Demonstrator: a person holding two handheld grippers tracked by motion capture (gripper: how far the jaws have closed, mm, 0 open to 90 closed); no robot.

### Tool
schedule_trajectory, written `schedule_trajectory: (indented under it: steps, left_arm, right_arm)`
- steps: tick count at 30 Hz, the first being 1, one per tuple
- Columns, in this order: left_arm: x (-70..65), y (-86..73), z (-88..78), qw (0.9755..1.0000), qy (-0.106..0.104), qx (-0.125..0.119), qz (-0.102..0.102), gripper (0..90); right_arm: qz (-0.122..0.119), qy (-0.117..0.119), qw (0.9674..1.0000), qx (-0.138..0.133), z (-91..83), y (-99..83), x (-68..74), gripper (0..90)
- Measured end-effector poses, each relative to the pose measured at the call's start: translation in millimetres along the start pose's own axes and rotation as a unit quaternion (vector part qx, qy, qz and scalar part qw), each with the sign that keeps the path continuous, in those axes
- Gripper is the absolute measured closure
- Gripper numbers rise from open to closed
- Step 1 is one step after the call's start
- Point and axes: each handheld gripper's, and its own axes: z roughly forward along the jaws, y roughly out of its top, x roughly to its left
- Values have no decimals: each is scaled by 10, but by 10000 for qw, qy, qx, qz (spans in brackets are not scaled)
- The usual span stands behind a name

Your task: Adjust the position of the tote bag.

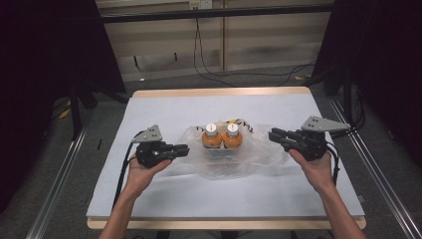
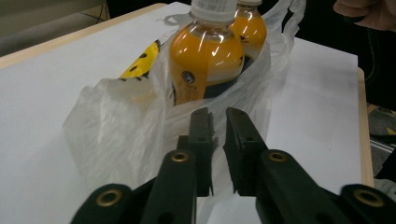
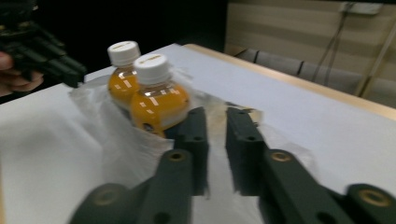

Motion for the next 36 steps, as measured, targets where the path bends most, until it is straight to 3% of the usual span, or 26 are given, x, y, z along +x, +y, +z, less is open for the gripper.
schedule_trajectory:
  steps: [2, 3, 9, 10, 14, 16, 19, 20, 23, 26, 30, 31, 32, 34, 36]
  left_arm:
    - [3, 39, 61, 10000, -36, 27, 9, 835]
    - [27, 79, 145, 10000, -62, 38, -33, 854]
    - [102, 155, 304, 9994, -17, 343, 41, 866]
    - [137, 171, 345, 9991, 72, 408, 88, 870]
    - [189, 199, 417, 9991, 53, 421, -6, 883]
    - [221, 228, 448, 9987, 161, 485, 22, 883]
    - [296, 232, 487, 9986, 134, 514, -84, 880]
    - [304, 223, 518, 9984, 89, 543, -92, 880]
    - [311, 185, 600, 9964, 90, 837, 36, 879]
    - [305, 144, 704, 9934, 155, 1120, 204, 879]
    - [338, 116, 782, 9934, 169, 1118, 171, 890]
    - [345, 100, 810, 9919, 184, 1239, 184, 890]
    - [345, 100, 810, 9919, 184, 1239, 184, 891]
    - [354, 69, 874, 9880, 231, 1481, 365, 890]
    - [366, 31, 931, 9857, 250, 1623, 369, 887]
  right_arm:
    - [-17, 37, 9999, 102, 43, 7, 27, 868]
    - [-10, 166, 9993, 321, 146, 1, 62, 900]
    - [-58, 449, 9958, 796, 413, -56, 113, 900]
    - [-81, 504, 9943, 938, 515, -62, 113, 900]
    - [-98, 509, 9931, 1047, 652, -26, 81, 900]
    - [-103, 499, 9925, 1115, 722, 4, 61, 900]
    - [-205, 394, 9906, 1294, 821, 39, 49, 900]
    - [-132, 396, 9900, 1351, 852, 37, 28, 900]
    - [-120, 479, 9886, 1420, 916, -1, -20, 900]
    - [-307, 457, 9841, 1688, 1032, -57, -10, 900]
    - [-374, 509, 9790, 1936, 1177, -112, -46, 900]
    - [-397, 546, 9769, 2027, 1239, -125, -54, 900]
    - [-397, 546, 9769, 2027, 1239, -125, -54, 900]
    - [-361, 616, 9735, 2173, 1314, -159, -84, 900]
    - [-310, 623, 9726, 2219, 1350, -184, -105, 900]
